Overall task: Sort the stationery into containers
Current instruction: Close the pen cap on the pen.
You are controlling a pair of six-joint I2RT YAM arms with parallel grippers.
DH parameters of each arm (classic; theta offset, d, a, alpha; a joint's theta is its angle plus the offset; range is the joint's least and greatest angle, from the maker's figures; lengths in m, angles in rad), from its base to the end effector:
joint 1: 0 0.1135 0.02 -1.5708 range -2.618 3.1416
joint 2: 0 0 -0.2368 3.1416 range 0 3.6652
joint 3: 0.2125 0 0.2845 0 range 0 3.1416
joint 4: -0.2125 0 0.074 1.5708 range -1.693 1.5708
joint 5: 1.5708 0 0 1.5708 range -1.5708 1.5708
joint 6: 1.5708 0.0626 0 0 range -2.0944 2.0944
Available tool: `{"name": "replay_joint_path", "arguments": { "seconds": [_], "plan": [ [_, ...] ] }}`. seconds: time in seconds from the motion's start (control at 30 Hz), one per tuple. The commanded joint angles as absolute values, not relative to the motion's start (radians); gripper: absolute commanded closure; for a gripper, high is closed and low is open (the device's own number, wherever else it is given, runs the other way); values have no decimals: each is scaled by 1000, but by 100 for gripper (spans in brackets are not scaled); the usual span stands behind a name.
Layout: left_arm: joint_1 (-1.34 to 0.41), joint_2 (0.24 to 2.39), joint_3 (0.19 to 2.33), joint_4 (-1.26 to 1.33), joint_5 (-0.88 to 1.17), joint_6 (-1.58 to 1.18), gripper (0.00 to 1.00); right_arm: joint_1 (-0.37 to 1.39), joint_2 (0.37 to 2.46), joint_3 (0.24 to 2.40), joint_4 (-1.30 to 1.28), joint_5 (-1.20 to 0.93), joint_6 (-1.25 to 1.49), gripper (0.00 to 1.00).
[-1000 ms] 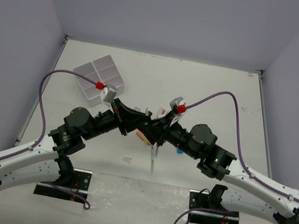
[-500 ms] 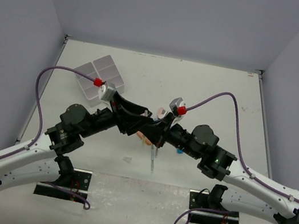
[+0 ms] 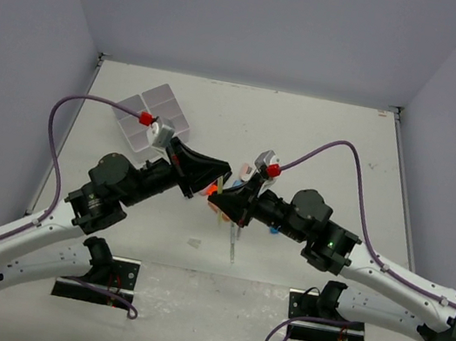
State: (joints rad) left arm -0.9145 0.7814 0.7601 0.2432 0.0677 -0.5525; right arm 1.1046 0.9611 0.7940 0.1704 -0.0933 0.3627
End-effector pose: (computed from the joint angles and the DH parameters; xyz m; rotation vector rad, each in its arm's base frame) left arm 0.1579 -0.2120 0.3644 0.3253 1.4324 -1.2658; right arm 0.1319 0.2750 0.3210 -0.6916 1.5581 1.2030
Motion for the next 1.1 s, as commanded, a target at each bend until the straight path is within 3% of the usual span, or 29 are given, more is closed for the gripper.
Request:
{"name": "replay_joint_path", "arguments": {
  "seconds": [0.0,0.1,0.53,0.8,0.97,1.07],
  "plan": [
    [-914,788,754,244,96,-540,90,1111,952,842,174,-76,335,100],
    [-914,798,740,245,129,-546,100,1111,958,888,149,-64,320,100],
    [-933,788,534,355,177,-652,100,1053,1041,1253,3,-52,227,100],
    [-1053,804,457,426,108,-690,100,1042,1115,1429,-61,-42,198,100],
    [-1105,820,461,416,47,-682,100,1019,1106,1412,-42,-64,217,100],
    [-1106,786,537,287,-71,-649,100,1020,1056,1265,12,-117,216,100]
  ]
}}
